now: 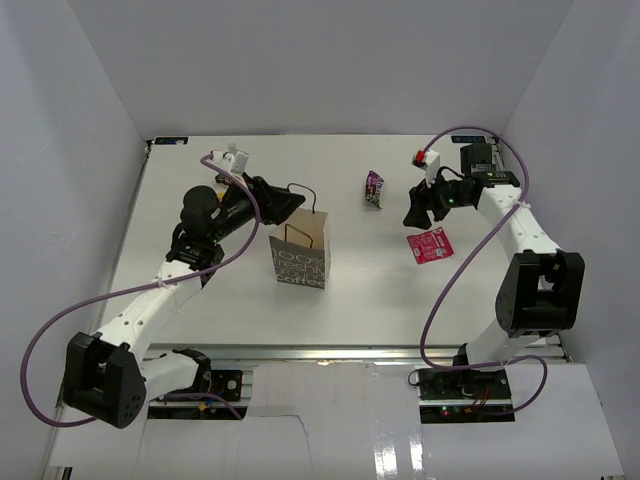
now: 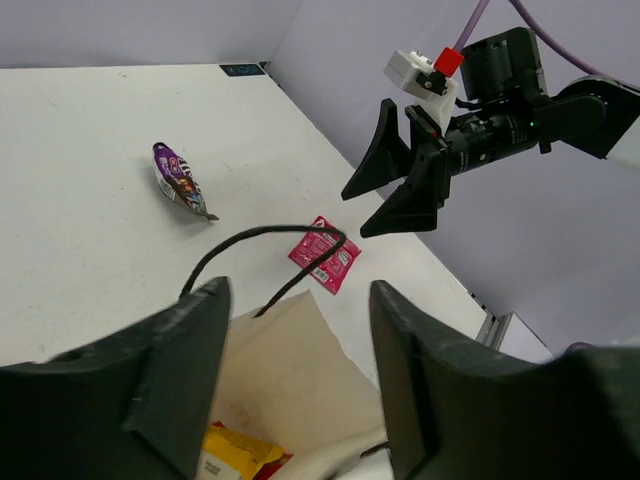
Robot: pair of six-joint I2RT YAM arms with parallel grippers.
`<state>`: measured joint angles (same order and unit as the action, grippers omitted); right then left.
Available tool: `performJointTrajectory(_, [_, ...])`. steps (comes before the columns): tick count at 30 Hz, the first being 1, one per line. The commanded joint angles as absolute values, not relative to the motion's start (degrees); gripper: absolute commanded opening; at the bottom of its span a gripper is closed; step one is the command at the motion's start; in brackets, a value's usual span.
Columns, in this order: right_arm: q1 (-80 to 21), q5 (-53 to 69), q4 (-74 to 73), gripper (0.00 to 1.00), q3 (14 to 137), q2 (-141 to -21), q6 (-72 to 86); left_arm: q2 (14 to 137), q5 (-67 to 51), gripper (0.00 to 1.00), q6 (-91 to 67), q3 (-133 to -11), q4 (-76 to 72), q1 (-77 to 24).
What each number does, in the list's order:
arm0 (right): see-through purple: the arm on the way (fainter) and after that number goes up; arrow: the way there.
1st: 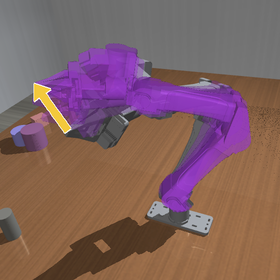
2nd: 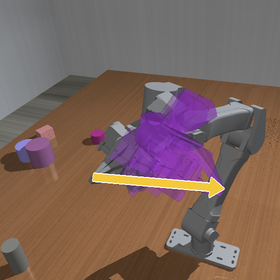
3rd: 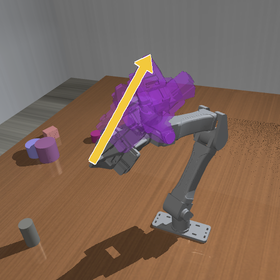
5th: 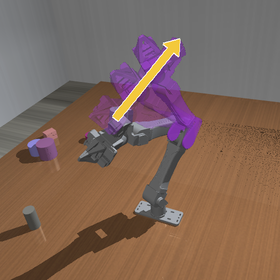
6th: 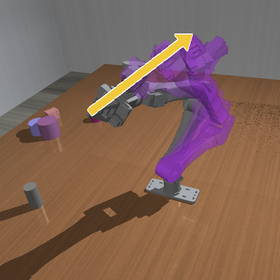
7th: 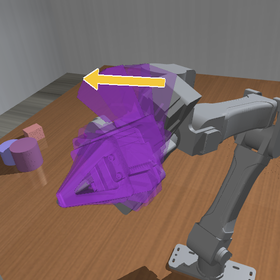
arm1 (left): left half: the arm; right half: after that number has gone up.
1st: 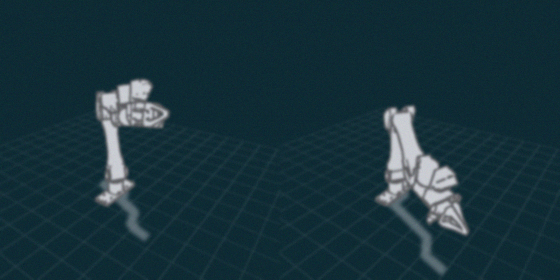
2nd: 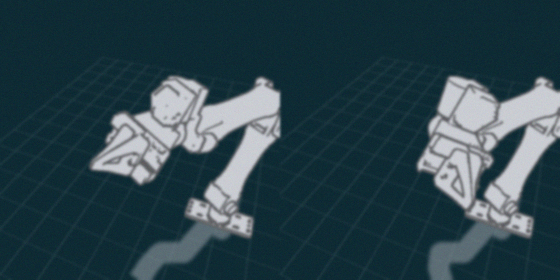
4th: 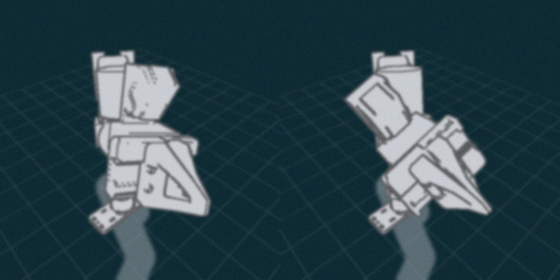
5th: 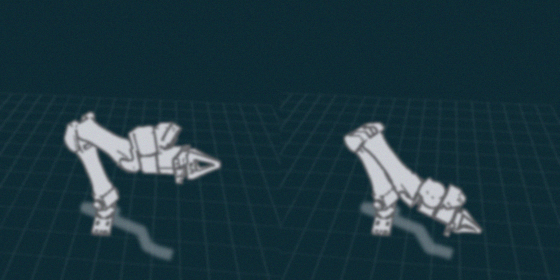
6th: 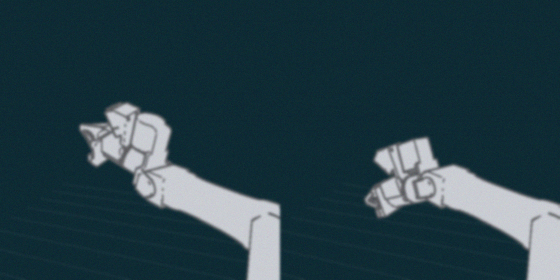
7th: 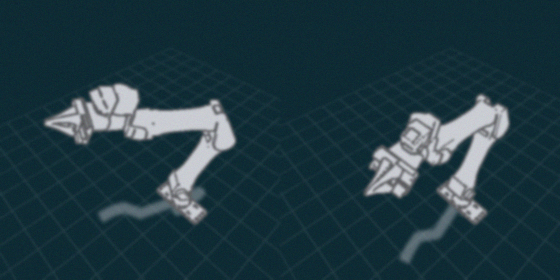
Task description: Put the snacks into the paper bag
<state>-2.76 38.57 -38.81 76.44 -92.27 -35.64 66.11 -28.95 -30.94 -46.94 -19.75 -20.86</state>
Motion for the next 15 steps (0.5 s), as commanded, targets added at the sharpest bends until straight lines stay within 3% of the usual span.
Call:
performJointTrajectory(1, [-2.37,39.29,-38.14,0.71,75.85,-91.05,-37.18,63.46,-28.92,0.71,-30.67,-48.6,-21.18,-21.27])
performJointTrajectory(4, [-2.46,35.97,-38.06,0.71,74.88,-91.58,-36.39,61.88,-27.52,0.72,-29.8,-49.92,-20.83,-21.27])
performJointTrajectory(6, [-2.37,30.7,-37.88,0.71,75.14,-93.94,-32.54,60.48,-24.98,0.79,-28.31,-50.53,-18.29,-21.27])
performJointTrajectory(9, [-2.37,19.19,-37.71,0.69,75.24,-97.73,-20.43,56.7,-14.36,0.88,-25.58,-52.55,-9.52,-21.27])
performJointTrajectory(12, [-3.07,5.93,-33.68,0.68,71.74,-98.61,-8.72,52.92,-1.96,0.9,-25.05,-54.31,0.24,-21.18])
performJointTrajectory(15, [-4.04,-7.97,-29.36,0.7,69.18,-98.96,-7.47,48.62,6.4,0.92,-25.49,-53.09,8.42,-21.09])
